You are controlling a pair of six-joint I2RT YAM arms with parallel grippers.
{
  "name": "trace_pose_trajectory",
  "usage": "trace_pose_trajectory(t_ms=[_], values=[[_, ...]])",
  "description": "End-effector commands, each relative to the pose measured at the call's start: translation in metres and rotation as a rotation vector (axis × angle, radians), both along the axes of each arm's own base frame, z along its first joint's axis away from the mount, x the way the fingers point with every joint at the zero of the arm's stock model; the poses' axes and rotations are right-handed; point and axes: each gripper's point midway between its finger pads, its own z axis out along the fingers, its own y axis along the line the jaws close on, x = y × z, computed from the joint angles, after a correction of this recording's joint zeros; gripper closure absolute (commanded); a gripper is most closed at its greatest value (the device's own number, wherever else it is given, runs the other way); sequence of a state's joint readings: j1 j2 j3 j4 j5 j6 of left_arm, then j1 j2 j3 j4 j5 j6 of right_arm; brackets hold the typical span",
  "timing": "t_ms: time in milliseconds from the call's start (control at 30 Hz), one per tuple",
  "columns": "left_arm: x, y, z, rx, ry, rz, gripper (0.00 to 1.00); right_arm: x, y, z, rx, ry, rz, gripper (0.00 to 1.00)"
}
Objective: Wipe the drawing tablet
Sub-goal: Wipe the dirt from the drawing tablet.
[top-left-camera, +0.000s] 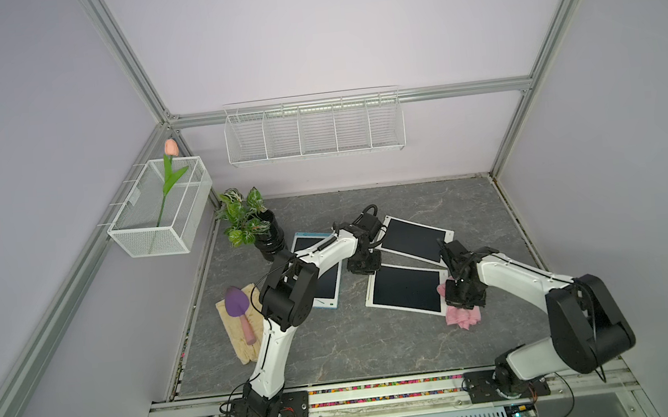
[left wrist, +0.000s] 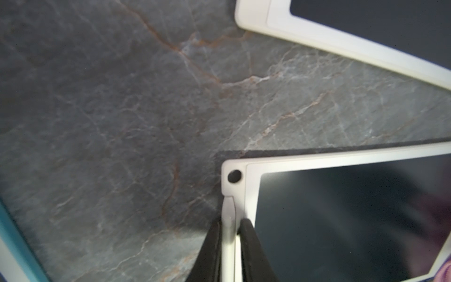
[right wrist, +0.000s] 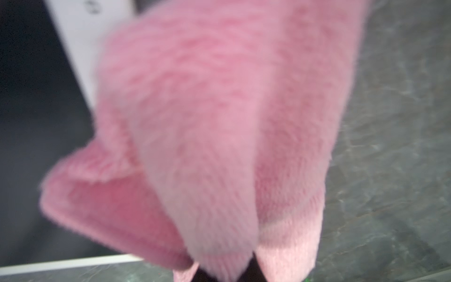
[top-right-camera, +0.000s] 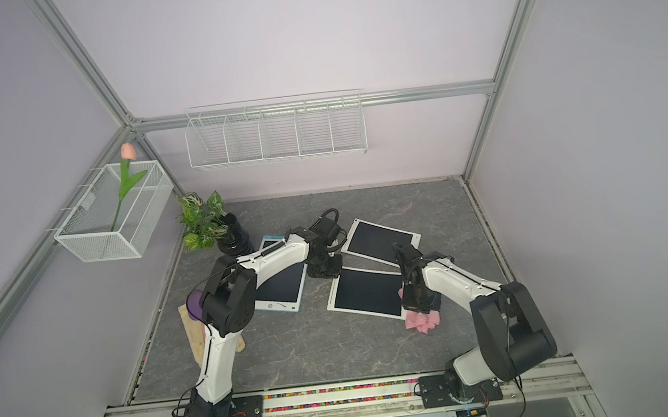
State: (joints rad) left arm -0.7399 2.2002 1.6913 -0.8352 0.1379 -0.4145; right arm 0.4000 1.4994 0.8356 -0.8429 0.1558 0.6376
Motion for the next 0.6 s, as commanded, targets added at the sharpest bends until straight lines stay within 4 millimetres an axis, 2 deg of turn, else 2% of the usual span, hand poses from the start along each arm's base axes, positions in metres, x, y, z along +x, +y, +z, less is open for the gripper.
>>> trace_pose_trajectory(t_ms=[0, 100, 200, 333, 400, 500, 567], values=[[-0.03, 0.05, -0.072, 0.234, 0.147, 0.017, 0.82, 0.022, 0.032, 0.007, 0.025, -0.023, 0.021, 0.93], [-0.029, 0.05, -0.073, 0.236, 0.149, 0.018, 0.82, 0.047, 0.035, 0.006, 0.058, -0.047, -0.019, 0.93], [-0.029, 0.051, -0.072, 0.237, 0.147, 0.017, 0.82, 0.066, 0.018, 0.002, 0.041, -0.03, -0.049, 0.93], [-0.029, 0.052, -0.072, 0.237, 0.148, 0.017, 0.82, 0.068, -0.017, -0.003, 0.036, 0.0, -0.115, 0.93], [-0.028, 0.052, -0.073, 0.238, 0.149, 0.017, 0.82, 0.064, -0.025, 0.002, 0.021, -0.009, -0.1, 0.93], [-0.027, 0.051, -0.073, 0.234, 0.148, 0.016, 0.82, 0.055, -0.012, 0.014, 0.021, -0.034, -0.034, 0.93], [-0.027, 0.05, -0.072, 0.234, 0.147, 0.017, 0.82, 0.044, 0.009, 0.019, 0.021, -0.038, 0.028, 0.93]])
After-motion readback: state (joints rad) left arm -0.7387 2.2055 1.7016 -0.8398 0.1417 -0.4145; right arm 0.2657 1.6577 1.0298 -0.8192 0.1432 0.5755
